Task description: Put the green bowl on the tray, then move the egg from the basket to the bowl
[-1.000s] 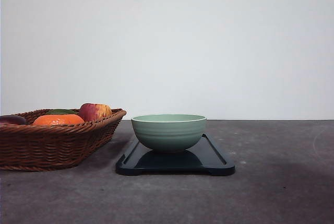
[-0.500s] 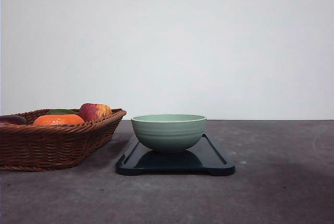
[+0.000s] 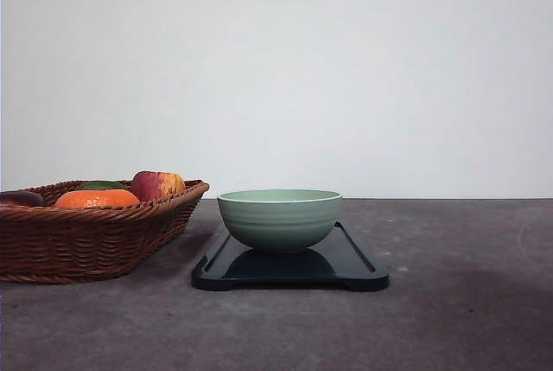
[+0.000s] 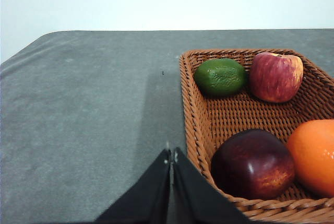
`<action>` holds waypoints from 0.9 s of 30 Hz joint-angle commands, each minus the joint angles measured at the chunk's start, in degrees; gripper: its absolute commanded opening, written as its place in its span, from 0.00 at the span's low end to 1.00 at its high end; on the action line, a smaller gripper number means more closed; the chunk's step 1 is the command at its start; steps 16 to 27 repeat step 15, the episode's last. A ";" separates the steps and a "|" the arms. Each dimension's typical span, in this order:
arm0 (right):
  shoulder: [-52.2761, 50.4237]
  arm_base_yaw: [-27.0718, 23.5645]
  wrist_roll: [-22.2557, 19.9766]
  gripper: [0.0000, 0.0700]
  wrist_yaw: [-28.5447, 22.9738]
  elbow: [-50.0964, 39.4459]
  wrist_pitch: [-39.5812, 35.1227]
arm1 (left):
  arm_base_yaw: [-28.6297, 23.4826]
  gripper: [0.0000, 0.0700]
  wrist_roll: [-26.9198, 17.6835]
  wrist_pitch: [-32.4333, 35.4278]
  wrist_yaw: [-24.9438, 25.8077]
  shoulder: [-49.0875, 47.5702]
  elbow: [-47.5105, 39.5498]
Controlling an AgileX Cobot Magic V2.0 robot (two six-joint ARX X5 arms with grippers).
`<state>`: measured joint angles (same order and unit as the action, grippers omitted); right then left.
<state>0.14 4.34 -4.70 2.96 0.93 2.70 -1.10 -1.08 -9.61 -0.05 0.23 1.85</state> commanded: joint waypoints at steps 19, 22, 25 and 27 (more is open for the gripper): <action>0.07 -0.02 -0.25 0.02 -0.02 -0.24 -0.57 | -0.11 0.00 -0.83 0.61 0.02 -0.04 -1.07; 0.07 -0.02 -0.25 0.02 -0.02 -0.24 -0.57 | -0.11 0.00 -0.83 0.61 0.02 -0.04 -1.07; 0.07 -0.02 -0.25 0.02 -0.02 -0.24 -0.57 | -0.11 0.00 -0.83 0.61 0.02 -0.04 -1.07; 0.07 -0.02 -0.25 0.02 -0.02 -0.24 -0.57 | -0.11 0.00 -0.83 0.61 0.02 -0.04 -1.07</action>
